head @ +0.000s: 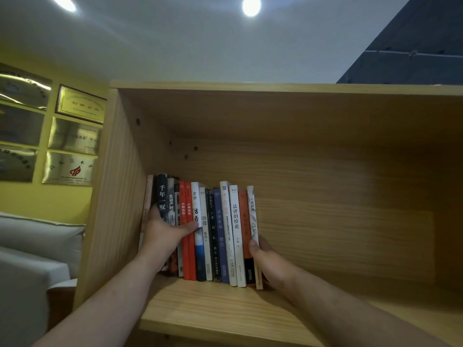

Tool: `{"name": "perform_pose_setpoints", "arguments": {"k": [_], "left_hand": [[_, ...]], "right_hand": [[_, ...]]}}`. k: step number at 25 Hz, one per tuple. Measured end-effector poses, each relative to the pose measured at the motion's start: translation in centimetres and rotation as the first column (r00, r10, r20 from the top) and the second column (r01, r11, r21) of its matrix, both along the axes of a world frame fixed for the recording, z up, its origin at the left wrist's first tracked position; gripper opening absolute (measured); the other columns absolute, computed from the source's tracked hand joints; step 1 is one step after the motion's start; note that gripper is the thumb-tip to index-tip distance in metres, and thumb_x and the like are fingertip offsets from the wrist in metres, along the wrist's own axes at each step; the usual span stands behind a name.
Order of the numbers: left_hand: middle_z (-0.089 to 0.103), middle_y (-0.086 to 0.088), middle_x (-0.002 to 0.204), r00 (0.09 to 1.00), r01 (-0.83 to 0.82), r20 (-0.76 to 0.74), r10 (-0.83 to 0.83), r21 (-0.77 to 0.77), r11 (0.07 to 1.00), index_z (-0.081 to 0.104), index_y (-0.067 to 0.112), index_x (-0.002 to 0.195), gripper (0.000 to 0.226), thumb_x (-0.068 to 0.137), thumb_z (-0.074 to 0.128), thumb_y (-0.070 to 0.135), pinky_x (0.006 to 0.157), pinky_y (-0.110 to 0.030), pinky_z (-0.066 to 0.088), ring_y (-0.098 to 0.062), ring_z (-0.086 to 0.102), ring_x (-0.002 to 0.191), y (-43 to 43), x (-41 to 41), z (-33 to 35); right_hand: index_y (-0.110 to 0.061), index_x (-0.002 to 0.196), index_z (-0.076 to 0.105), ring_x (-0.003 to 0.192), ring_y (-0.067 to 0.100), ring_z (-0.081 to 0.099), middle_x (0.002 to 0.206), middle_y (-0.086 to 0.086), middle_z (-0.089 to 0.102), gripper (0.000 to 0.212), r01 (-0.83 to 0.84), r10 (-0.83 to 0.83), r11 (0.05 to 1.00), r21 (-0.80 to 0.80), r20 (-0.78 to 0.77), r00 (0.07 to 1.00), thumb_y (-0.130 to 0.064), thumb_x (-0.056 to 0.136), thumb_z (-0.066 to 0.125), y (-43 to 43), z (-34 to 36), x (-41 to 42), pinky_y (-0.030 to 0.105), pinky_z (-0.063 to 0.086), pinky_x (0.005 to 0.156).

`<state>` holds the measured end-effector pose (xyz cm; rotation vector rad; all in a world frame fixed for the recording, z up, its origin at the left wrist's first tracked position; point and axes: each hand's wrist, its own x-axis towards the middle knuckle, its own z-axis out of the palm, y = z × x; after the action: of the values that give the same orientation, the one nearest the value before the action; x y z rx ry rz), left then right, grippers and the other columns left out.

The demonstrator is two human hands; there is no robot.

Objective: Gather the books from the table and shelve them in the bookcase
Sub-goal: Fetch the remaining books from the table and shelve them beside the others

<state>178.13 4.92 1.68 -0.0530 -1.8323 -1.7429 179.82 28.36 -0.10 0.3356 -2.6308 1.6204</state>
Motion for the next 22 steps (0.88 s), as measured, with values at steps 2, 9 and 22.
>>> {"name": "perform_pose_setpoints", "arguments": {"k": [2,9,22], "left_hand": [[0.061,0.005,0.111,0.999,-0.027,-0.028,0.026,-0.019,0.999,0.043,0.023,0.134,0.078,0.071,0.089,0.016,0.101,-0.05,0.048,-0.023,0.06,0.112,-0.2,-0.1,0.1],[0.021,-0.013,0.155,0.872,-0.482,-0.193,0.451,-0.503,0.717,0.006,0.015,0.16,0.11,0.081,0.075,0.049,0.117,-0.049,0.03,-0.032,0.024,0.145,1.2,0.6,-0.3],[0.0,-0.018,0.167,0.839,-0.522,-0.187,0.511,-0.54,0.661,-0.001,0.01,0.158,0.116,0.08,0.073,0.055,0.123,-0.049,0.013,-0.036,0.002,0.153,1.0,2.4,-1.8]], "right_hand": [[-0.031,0.157,0.024,0.137,0.02,0.05,0.147,-0.001,0.054,0.054,-0.021,0.021,1.0,-0.021,0.004,1.0,-0.05,0.106,0.024,-1.0,-0.1,-0.3,0.04,0.035,0.115],[-0.029,0.158,0.015,0.141,0.02,0.046,0.152,0.001,0.05,0.055,-0.044,0.044,0.999,0.001,-0.029,0.999,-0.049,0.107,0.021,-1.2,0.0,-0.7,0.034,0.037,0.112],[-0.029,0.157,0.013,0.139,0.019,0.048,0.151,0.001,0.051,0.058,0.0,0.026,0.99,0.14,-0.184,0.983,-0.053,0.106,0.025,-1.1,-1.2,-2.0,0.029,0.035,0.108]]}}
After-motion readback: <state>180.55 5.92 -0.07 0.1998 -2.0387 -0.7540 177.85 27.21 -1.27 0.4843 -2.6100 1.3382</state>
